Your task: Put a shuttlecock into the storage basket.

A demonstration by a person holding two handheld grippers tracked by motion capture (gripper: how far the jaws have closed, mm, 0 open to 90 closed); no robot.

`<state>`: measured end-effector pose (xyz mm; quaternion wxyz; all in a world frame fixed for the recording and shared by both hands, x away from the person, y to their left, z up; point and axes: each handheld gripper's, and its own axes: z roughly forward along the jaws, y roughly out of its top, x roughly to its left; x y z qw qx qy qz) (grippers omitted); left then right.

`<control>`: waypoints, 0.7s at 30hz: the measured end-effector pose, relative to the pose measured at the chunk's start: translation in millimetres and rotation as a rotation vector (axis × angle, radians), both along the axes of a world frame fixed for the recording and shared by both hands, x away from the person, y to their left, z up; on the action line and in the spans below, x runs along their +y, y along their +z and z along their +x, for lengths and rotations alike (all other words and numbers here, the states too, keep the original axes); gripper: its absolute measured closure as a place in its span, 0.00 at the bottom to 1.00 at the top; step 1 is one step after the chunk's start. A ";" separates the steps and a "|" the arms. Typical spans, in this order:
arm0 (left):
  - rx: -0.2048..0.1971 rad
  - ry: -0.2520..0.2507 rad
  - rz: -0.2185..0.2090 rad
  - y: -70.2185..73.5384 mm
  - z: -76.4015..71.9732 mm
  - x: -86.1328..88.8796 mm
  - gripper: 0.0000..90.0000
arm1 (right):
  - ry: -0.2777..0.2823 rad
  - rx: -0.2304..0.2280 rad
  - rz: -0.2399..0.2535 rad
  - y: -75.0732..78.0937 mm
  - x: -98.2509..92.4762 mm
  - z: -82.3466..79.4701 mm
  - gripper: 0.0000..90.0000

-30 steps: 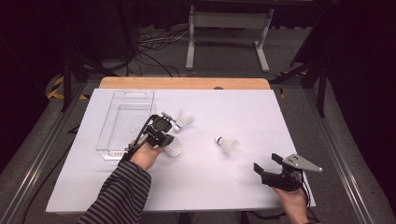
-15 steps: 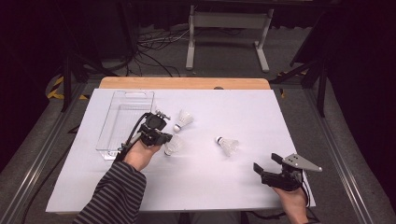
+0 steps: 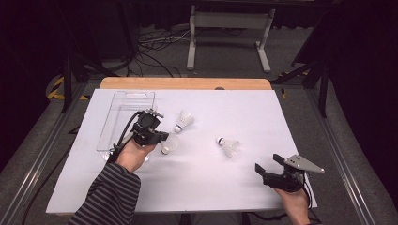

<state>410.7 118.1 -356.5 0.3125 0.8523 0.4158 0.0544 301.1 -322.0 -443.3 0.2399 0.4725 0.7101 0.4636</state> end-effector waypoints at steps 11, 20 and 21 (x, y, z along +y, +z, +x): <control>-0.010 0.028 -0.025 10.5 -1.2 19.7 1.00 | -0.002 0.005 0.002 -0.4 -0.3 0.5 0.15; -0.025 0.047 -0.044 19.0 -1.1 31.5 1.00 | -0.001 0.006 0.004 -0.6 0.1 0.7 0.15; -0.025 0.048 -0.045 20.3 -1.0 32.4 1.00 | -0.001 0.007 0.004 -0.6 0.2 0.8 0.15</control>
